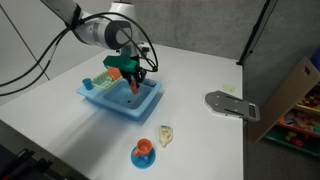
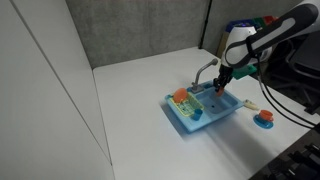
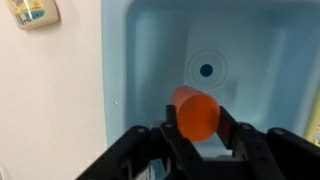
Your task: Remove the orange cup from the sink and put it on the table
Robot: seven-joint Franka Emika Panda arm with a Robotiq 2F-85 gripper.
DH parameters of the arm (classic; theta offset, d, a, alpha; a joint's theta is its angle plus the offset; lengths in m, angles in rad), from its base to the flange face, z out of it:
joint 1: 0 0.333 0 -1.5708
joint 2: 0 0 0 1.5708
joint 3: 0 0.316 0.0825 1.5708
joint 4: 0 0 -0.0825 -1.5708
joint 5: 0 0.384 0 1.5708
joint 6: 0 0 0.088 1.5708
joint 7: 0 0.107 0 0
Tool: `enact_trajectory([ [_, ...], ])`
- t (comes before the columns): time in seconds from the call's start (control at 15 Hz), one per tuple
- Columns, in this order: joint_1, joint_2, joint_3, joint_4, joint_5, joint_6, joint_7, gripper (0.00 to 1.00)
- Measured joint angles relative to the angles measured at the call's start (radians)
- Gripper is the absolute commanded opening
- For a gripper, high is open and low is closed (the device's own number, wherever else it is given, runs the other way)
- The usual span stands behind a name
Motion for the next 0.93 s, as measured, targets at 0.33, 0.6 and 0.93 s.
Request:
enact_trajectory([
  [0.33,-0.004,-0.046,-0.036,-0.006,0.000,-0.062,0.034,0.24],
  [0.6,-0.022,-0.061,-0.069,-0.005,0.000,-0.130,0.055,0.17],
  [0.93,-0.065,-0.063,-0.095,0.011,0.011,-0.198,0.070,0.18],
])
